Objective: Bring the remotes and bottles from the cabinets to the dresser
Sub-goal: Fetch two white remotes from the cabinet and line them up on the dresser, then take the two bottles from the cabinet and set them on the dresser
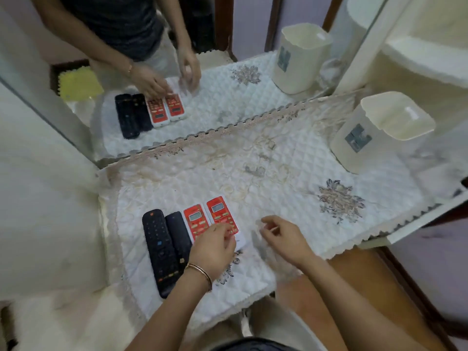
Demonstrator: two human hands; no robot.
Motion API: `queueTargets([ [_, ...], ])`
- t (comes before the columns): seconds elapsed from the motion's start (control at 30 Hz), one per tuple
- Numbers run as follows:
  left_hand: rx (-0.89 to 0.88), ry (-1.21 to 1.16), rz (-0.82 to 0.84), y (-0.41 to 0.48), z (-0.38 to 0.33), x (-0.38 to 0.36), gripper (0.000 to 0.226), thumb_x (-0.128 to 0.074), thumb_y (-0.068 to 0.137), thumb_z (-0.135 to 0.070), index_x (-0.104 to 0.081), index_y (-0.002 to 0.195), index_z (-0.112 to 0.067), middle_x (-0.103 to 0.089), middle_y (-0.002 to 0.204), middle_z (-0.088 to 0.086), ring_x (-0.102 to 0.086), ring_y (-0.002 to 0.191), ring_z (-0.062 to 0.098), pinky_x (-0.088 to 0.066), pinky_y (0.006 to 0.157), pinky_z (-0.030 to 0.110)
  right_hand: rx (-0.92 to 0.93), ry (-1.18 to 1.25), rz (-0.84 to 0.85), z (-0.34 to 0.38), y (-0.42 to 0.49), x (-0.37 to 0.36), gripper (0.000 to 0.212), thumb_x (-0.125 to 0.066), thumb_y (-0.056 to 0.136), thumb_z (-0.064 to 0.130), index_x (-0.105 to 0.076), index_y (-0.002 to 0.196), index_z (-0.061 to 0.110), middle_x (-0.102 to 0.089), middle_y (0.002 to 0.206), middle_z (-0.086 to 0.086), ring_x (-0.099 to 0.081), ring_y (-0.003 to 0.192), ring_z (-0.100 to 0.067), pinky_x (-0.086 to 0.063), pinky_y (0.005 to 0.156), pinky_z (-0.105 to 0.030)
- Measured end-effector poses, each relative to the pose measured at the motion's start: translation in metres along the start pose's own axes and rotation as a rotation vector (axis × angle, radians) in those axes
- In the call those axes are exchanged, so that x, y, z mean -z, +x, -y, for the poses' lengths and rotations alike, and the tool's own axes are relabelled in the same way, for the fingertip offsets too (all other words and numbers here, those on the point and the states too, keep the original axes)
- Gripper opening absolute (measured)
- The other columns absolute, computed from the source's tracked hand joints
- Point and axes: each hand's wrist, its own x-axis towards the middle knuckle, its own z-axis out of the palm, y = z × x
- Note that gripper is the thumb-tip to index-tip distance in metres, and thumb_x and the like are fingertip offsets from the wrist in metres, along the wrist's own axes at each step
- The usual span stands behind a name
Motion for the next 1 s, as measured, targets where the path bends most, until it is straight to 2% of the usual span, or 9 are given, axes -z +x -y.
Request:
queueTargets([
  [0.17, -0.235, -0.025, 0.195, 0.0, -0.034, -0.023, 0.029, -0.05, 0.089, -0.022, -0.06, 0.115, -0.014, -0.061, 0.099, -0.001, -0.052, 0.073, 0.006, -0.036, 0.072, 0.014, -0.18, 0.102, -0.142, -0.057, -0.064, 0.027, 0.031, -0.052, 0.093, 0.022, -0.057, 0.122, 0.014, -0.058, 0.095, 0.004, -0.053, 0.077, -0.007, -0.038, 0.067, -0.009],
  [0.23, -0.329, -0.029, 0.294, 0.0, -0.051, -0.037, 0.027, -0.053, 0.086, -0.024, -0.062, 0.11, -0.013, -0.056, 0.086, -0.009, -0.052, 0.063, -0.001, -0.039, 0.074, 0.016, -0.287, 0.149, -0.248, -0.085, -0.098, 0.035, 0.03, -0.055, 0.091, 0.022, -0.06, 0.12, 0.017, -0.058, 0.092, 0.007, -0.054, 0.08, -0.007, -0.038, 0.067, -0.006],
  [0.37, -0.437, 0.084, 0.546, -0.016, -0.086, -0.075, 0.027, -0.053, 0.088, -0.022, -0.061, 0.113, -0.013, -0.056, 0.09, -0.007, -0.06, 0.085, 0.01, -0.045, 0.084, 0.023, -0.553, 0.323, -0.402, -0.149, -0.183, 0.027, 0.036, -0.059, 0.088, 0.021, -0.058, 0.123, 0.011, -0.059, 0.095, 0.001, -0.054, 0.085, -0.011, -0.039, 0.072, -0.015],
  [0.47, -0.473, 0.174, 0.661, -0.037, -0.1, -0.113, 0.016, -0.055, 0.088, -0.021, -0.06, 0.104, -0.021, -0.056, 0.083, -0.01, -0.057, 0.084, 0.013, -0.046, 0.08, 0.022, -0.751, 0.509, -0.447, -0.192, -0.252, 0.003, 0.036, -0.058, 0.089, 0.018, -0.055, 0.123, 0.005, -0.061, 0.095, -0.006, -0.052, 0.083, -0.014, -0.039, 0.059, -0.012],
  [0.57, -0.445, 0.292, 0.8, -0.068, -0.11, -0.155, 0.009, -0.055, 0.089, -0.023, -0.054, 0.097, -0.027, -0.058, 0.091, -0.007, -0.056, 0.09, 0.01, -0.043, 0.076, 0.018, -0.923, 0.697, -0.497, -0.23, -0.322, -0.031, 0.036, -0.058, 0.088, 0.013, -0.054, 0.121, -0.001, -0.056, 0.083, 0.001, -0.056, 0.079, -0.016, -0.041, 0.06, -0.01],
  [0.67, -0.336, 0.39, 0.939, -0.099, -0.11, -0.194, 0.018, -0.055, 0.089, -0.02, -0.06, 0.107, -0.019, -0.061, 0.104, -0.001, -0.055, 0.098, 0.012, -0.043, 0.083, 0.02, -1.073, 0.808, -0.496, -0.261, -0.383, -0.069, 0.04, -0.061, 0.085, 0.024, -0.055, 0.121, 0.008, -0.061, 0.098, -0.005, -0.059, 0.092, -0.02, -0.041, 0.078, -0.021],
  [0.8, -0.273, 0.469, 0.951, -0.138, -0.119, -0.237, 0.006, -0.059, 0.087, -0.021, -0.061, 0.092, -0.018, -0.067, 0.107, 0.011, -0.06, 0.097, 0.023, -0.045, 0.084, 0.027, -1.214, 0.957, -0.448, -0.294, -0.458, -0.102, 0.041, -0.06, 0.086, 0.026, -0.054, 0.123, 0.008, -0.061, 0.102, -0.007, -0.055, 0.091, -0.02, -0.044, 0.09, -0.029],
  [0.93, -0.267, 0.485, 0.958, -0.166, -0.155, -0.273, 0.009, -0.058, 0.087, -0.017, -0.064, 0.091, -0.013, -0.067, 0.101, 0.012, -0.06, 0.088, 0.024, -0.042, 0.075, 0.027, -1.29, 1.13, -0.677, -0.315, -0.517, -0.11, 0.031, -0.061, 0.086, 0.021, -0.056, 0.115, 0.01, -0.06, 0.089, -0.007, -0.057, 0.086, -0.022, -0.041, 0.074, -0.025],
  [1.0, -0.253, 0.55, 0.982, -0.166, -0.179, -0.291, 0.013, -0.058, 0.087, -0.022, -0.064, 0.094, -0.014, -0.067, 0.101, 0.011, -0.062, 0.091, 0.026, -0.043, 0.072, 0.03, -1.317, 1.25, -0.786, -0.321, -0.533, -0.114, 0.024, -0.059, 0.087, 0.021, -0.053, 0.11, 0.015, -0.061, 0.097, -0.009, -0.061, 0.09, -0.025, -0.042, 0.076, -0.027],
])
